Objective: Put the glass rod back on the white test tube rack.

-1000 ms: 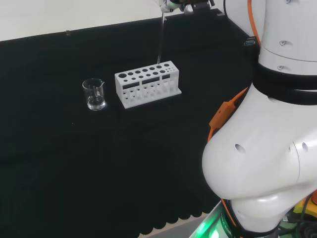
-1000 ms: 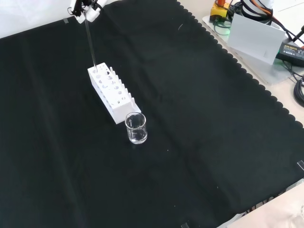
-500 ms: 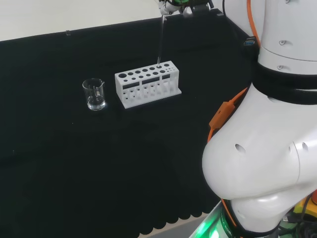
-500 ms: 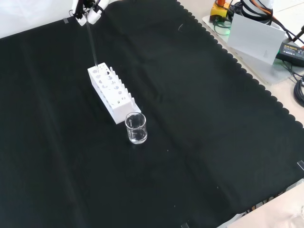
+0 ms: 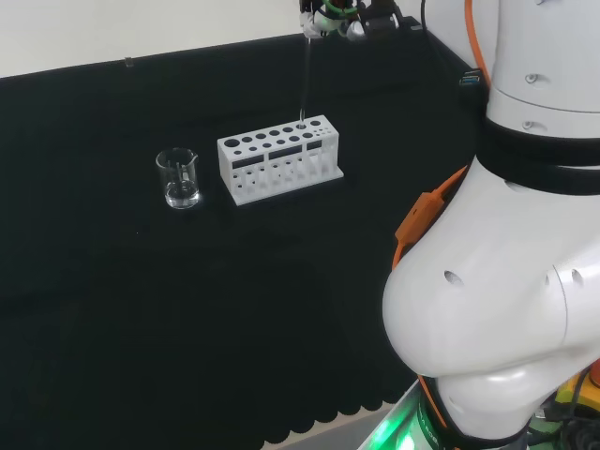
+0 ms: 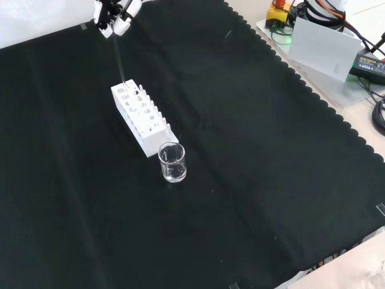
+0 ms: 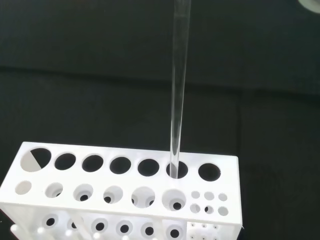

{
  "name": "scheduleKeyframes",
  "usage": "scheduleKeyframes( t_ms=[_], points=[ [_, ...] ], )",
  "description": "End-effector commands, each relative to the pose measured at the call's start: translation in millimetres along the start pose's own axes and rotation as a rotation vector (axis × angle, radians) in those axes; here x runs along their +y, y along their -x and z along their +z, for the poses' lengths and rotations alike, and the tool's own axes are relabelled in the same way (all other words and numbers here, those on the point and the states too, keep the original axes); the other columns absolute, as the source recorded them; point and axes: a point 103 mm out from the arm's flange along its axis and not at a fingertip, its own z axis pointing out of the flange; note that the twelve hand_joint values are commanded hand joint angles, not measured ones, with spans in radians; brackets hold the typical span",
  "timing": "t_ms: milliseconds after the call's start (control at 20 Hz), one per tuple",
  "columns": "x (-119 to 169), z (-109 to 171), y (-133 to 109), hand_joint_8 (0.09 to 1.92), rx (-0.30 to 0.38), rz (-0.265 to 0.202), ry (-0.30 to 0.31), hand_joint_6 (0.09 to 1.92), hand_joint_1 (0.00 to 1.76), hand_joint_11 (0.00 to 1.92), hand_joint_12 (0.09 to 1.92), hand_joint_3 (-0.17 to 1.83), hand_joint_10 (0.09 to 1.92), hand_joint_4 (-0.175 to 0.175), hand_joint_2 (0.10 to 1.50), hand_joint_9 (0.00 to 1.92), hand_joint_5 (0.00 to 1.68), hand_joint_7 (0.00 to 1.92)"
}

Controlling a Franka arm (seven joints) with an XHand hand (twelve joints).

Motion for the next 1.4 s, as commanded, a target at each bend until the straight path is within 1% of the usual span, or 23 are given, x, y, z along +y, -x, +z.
scheduleKeyframes(
  t_ms=[50, 700, 900, 1050, 1150, 1400],
  points=[
    [4.8, 4.5, 1.9, 0.72, 0.006, -0.002, -0.006, 0.87, 1.19, 1.69, 0.93, -0.17, 0.55, -0.175, 1.14, 1.75, 1.10, 1.56],
    [25.8, 29.2, -8.8, 0.72, -0.019, -0.034, -0.066, 0.87, 1.19, 1.69, 0.93, -0.17, 0.55, -0.175, 1.14, 1.75, 1.10, 1.56],
    [32.0, 36.0, -11.0, 0.71, -0.017, -0.042, -0.073, 0.87, 1.19, 1.70, 0.93, -0.17, 0.55, -0.175, 1.14, 1.75, 1.10, 1.56],
    [35.0, 41.0, -10.5, 0.71, -0.015, -0.040, -0.085, 0.87, 1.19, 1.70, 0.93, -0.17, 0.55, -0.175, 1.14, 1.74, 1.10, 1.56],
    [34.6, 47.8, -10.8, 0.71, 0.001, -0.044, -0.080, 0.87, 1.19, 1.69, 0.93, -0.17, 0.55, -0.175, 1.14, 1.74, 1.10, 1.56],
    [33.3, 45.2, -8.2, 0.71, -0.001, -0.045, -0.092, 0.87, 1.19, 1.69, 0.93, -0.17, 0.55, -0.175, 1.14, 1.74, 1.10, 1.56]
  ],
)
